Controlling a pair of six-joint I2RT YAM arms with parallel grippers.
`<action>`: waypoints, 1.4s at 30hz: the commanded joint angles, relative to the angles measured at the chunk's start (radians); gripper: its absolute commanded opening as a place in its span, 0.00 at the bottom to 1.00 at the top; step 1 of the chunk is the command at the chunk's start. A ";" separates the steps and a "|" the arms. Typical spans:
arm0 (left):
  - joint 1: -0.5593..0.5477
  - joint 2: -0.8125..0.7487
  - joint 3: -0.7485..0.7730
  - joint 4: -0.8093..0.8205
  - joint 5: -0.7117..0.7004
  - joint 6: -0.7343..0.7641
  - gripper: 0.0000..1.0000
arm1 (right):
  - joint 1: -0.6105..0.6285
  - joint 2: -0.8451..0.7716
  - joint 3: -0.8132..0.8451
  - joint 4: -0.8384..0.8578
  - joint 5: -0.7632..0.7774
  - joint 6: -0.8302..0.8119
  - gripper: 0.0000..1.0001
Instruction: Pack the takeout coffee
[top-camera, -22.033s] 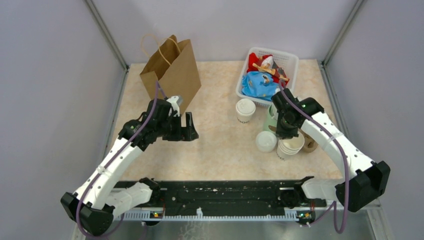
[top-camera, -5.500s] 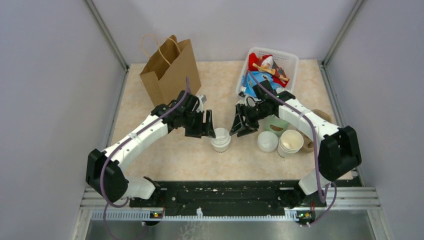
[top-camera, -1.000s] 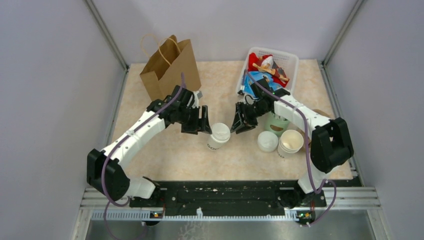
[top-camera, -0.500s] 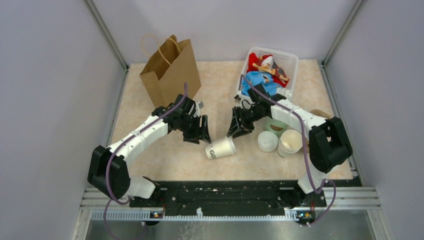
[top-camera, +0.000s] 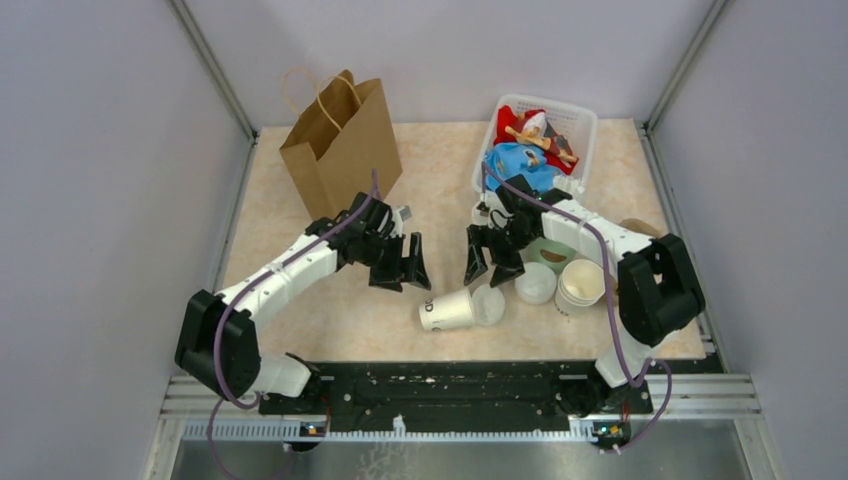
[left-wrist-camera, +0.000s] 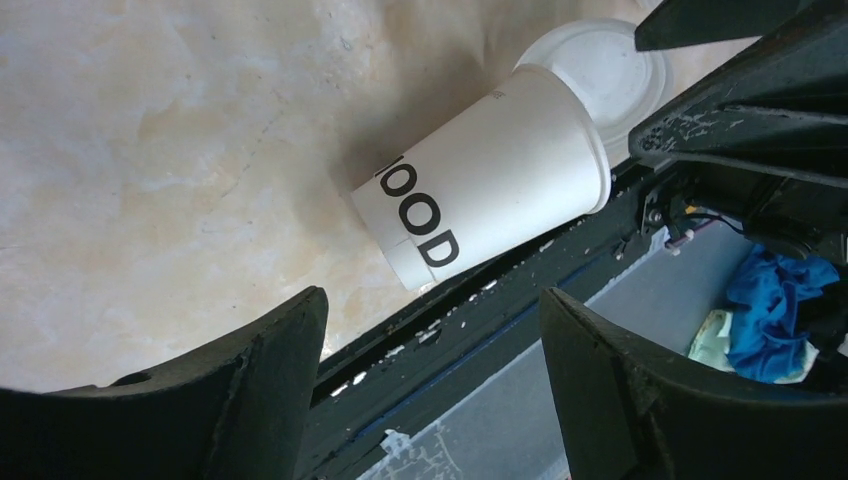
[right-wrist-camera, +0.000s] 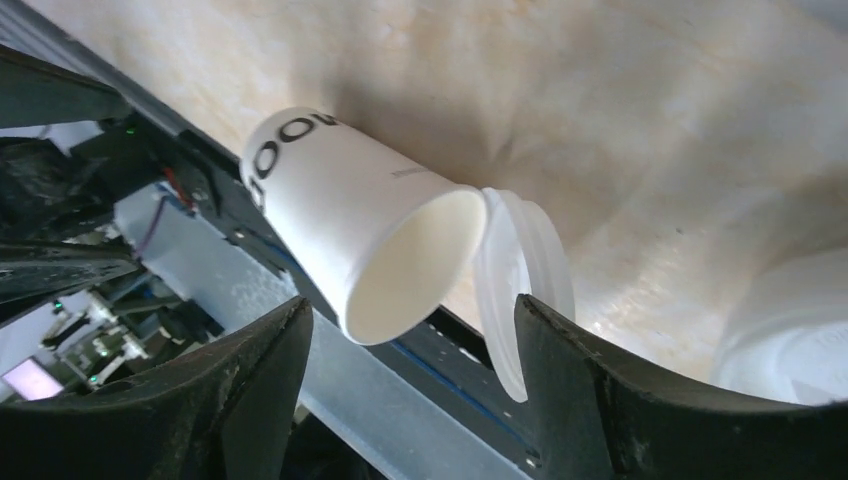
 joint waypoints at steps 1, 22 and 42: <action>-0.008 0.013 -0.059 0.096 0.113 -0.027 0.84 | 0.012 -0.070 0.043 -0.105 0.101 -0.070 0.75; -0.051 0.095 -0.175 0.181 0.184 -0.039 0.70 | 0.105 -0.144 -0.050 -0.050 0.024 0.078 0.72; -0.079 0.081 -0.158 0.113 0.094 0.031 0.76 | 0.266 -0.248 -0.377 0.214 -0.159 0.396 0.71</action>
